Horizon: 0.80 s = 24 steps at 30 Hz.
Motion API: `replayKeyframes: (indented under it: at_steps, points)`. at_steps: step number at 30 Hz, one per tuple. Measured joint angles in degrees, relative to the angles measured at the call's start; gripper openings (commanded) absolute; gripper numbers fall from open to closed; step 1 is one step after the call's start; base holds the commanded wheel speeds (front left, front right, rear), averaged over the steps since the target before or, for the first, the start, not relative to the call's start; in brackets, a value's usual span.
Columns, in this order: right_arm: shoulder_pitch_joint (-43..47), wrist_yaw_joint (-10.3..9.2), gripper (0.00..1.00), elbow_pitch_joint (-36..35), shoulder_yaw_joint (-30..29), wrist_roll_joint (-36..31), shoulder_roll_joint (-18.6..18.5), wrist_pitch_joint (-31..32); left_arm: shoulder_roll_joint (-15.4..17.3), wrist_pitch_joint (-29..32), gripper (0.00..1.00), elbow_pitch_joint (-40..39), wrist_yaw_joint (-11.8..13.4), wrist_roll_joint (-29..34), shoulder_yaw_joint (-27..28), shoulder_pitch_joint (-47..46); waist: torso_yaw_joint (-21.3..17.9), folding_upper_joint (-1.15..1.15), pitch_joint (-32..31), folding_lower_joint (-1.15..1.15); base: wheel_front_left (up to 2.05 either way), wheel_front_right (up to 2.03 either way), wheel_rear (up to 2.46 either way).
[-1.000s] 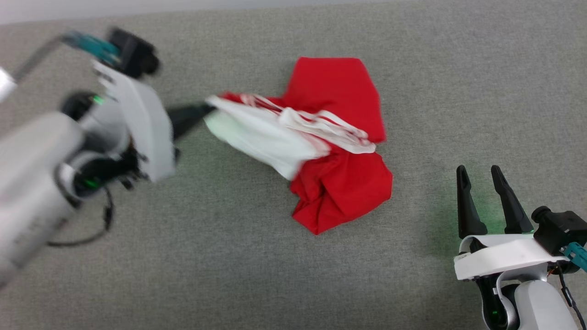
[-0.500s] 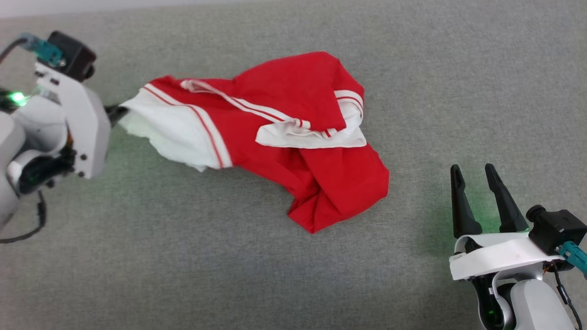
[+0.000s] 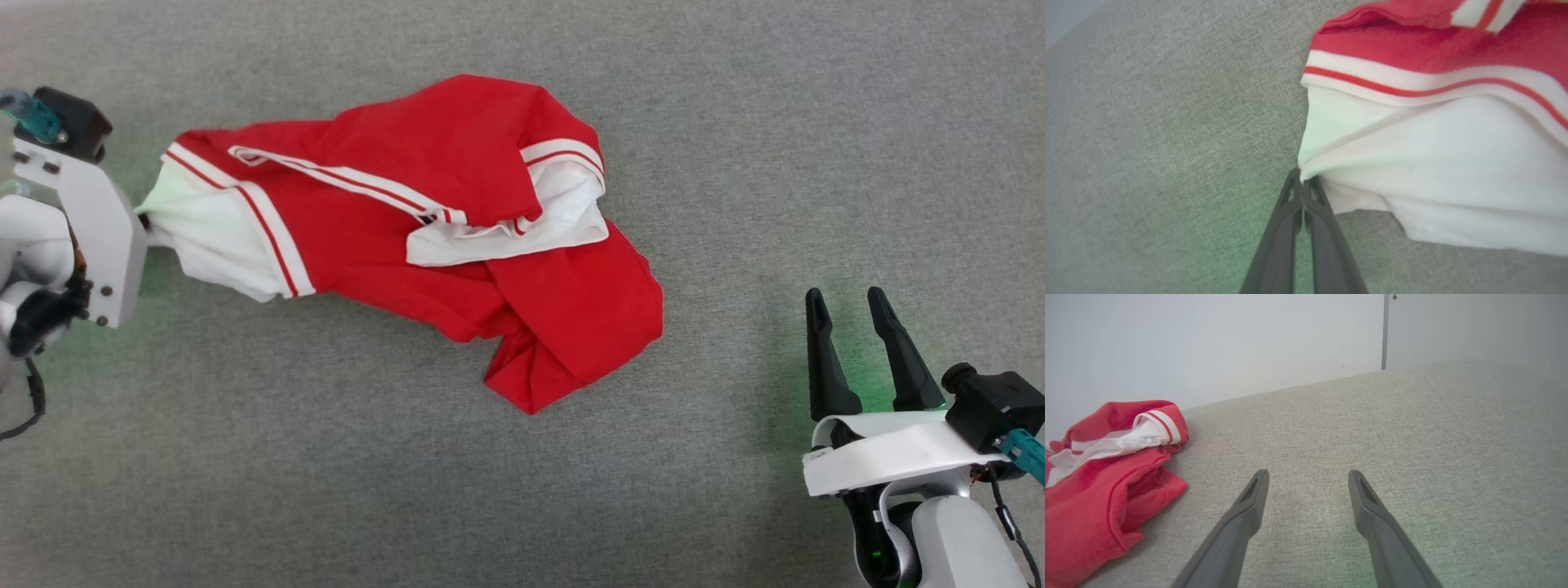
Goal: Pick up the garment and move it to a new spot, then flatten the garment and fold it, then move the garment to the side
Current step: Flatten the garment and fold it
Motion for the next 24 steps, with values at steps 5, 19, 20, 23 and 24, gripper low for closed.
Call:
replayKeyframes:
  at_steps: [5, 19, 20, 23, 24]
  points:
    - [0.0, 0.00, 1.00, 0.4, 0.1, -1.5, 0.0, 0.0, -1.0, -4.5, 1.00, 0.1, 0.0, -1.3, -0.1, 0.7, 0.8, 0.00, -0.8, 0.00, 0.00, 0.00, 0.00]
    - [-4.2, 0.00, 1.00, -0.1, 9.6, -9.9, -5.7, 10.7, -3.5, -34.1, 1.00, -6.3, 0.6, -8.9, 6.4, 13.0, 8.6, 0.00, -5.8, 0.00, 0.00, 0.00, 0.00]
    - [-4.8, 0.00, 1.00, -0.7, 10.9, -9.5, -7.0, 12.4, -3.9, -34.9, 1.00, -6.9, 1.1, -8.9, 7.2, 14.3, 9.3, 0.00, -6.1, 0.00, 0.00, 0.00, 0.00]
    - [-6.1, 0.01, 1.00, -3.4, 13.5, -7.0, -11.6, 17.4, -5.4, -35.7, 1.00, -10.2, 4.0, -6.3, 12.4, 18.6, 11.6, 0.00, -6.9, 0.00, 0.00, 0.00, 0.00]
    - [-6.7, 0.01, 1.00, -4.6, 14.2, -6.6, -13.3, 19.0, -5.9, -35.7, 1.00, -11.9, 5.2, -4.4, 16.2, 20.1, 12.4, 0.00, -7.1, 0.00, 0.00, 0.00, 0.00]
